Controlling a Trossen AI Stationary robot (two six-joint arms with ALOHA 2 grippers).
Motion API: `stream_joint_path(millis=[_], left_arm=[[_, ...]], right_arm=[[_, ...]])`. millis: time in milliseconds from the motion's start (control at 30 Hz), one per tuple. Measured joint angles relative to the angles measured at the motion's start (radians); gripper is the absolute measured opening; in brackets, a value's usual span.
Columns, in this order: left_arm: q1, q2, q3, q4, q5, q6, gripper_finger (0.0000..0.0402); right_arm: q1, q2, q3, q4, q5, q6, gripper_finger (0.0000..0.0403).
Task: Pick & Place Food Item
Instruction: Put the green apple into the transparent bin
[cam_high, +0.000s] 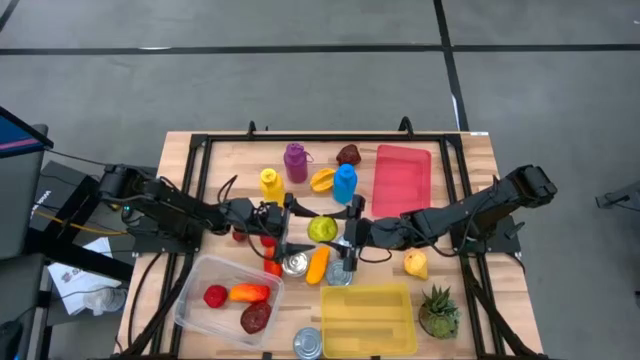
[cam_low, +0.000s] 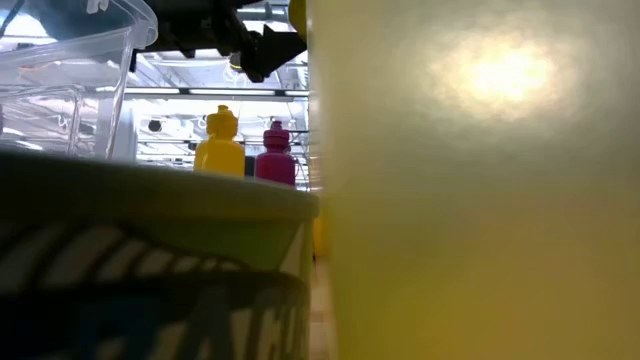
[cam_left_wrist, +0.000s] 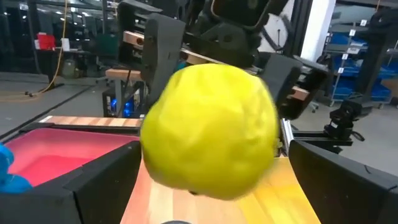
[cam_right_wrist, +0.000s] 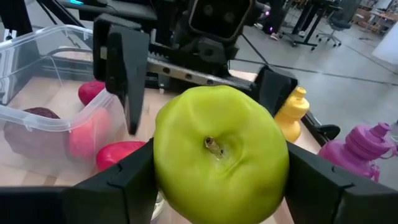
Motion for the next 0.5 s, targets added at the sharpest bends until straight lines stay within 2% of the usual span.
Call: stream_joint_path(millis=[233,500], left_arm=[[0.033,0.008,0.012,0.001,0.002,0.006,0.0382],[0.036,0.004,0.012,-0.002,0.010,0.021,0.0283]], right_arm=[[0.004,0.000,0.000,-0.006,0.001,0.000,0.0263],[0.003,0.000,0.001,-0.016,-0.004,-0.001,0.0263]])
